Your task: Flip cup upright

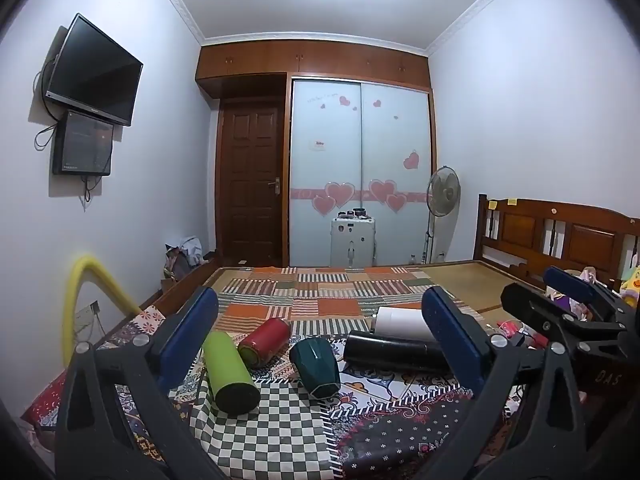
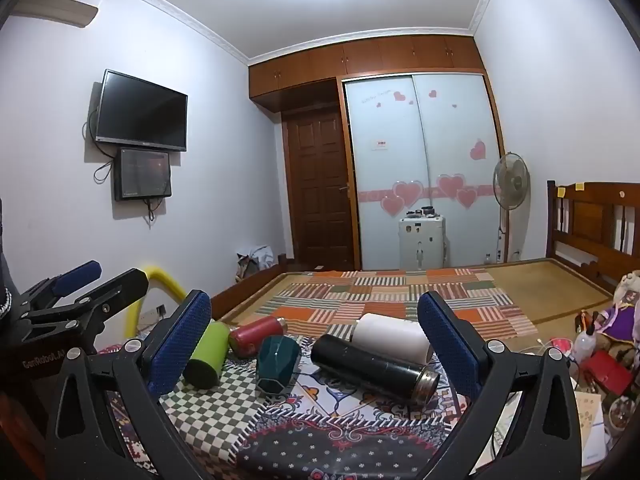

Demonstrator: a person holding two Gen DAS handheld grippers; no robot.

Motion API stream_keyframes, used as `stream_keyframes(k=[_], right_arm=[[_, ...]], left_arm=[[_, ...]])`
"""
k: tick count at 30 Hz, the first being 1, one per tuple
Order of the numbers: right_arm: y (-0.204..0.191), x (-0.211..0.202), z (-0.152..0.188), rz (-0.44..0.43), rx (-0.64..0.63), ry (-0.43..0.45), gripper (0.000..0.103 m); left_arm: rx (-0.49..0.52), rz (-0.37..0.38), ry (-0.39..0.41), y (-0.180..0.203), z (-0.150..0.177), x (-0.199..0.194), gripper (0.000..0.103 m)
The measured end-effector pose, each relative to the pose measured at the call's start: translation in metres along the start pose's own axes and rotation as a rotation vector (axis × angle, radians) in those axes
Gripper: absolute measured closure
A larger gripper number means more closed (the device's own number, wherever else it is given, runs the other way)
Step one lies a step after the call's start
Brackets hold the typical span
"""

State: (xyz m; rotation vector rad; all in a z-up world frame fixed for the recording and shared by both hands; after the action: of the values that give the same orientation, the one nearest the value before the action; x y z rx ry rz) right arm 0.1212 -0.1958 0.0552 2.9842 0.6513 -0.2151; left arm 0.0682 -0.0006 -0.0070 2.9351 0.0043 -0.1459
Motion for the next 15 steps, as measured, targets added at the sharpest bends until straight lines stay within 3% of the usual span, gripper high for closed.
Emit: stream_keyframes(k=[15], right_arm=[[-0.0001, 0.0031, -0.0009, -0.001, -0.004, 0.007, 0.0]], left_arm=[[-0.001, 0.001, -0.012, 0.0007, 0.0001, 0.0006, 0.0]])
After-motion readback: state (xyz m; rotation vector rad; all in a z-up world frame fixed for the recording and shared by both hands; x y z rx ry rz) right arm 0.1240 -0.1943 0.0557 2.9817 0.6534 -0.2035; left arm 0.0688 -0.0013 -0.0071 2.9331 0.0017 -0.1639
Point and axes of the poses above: each gripper's, at about its wrist camera, not at the fingertips, and x roughly the way its jaws point, y to its right, z to its underside, the point moved 7 cm from there along x, roughly the way its jaws point, and after that the axes turned 10 degrees about -x, right-handed, at the moved point
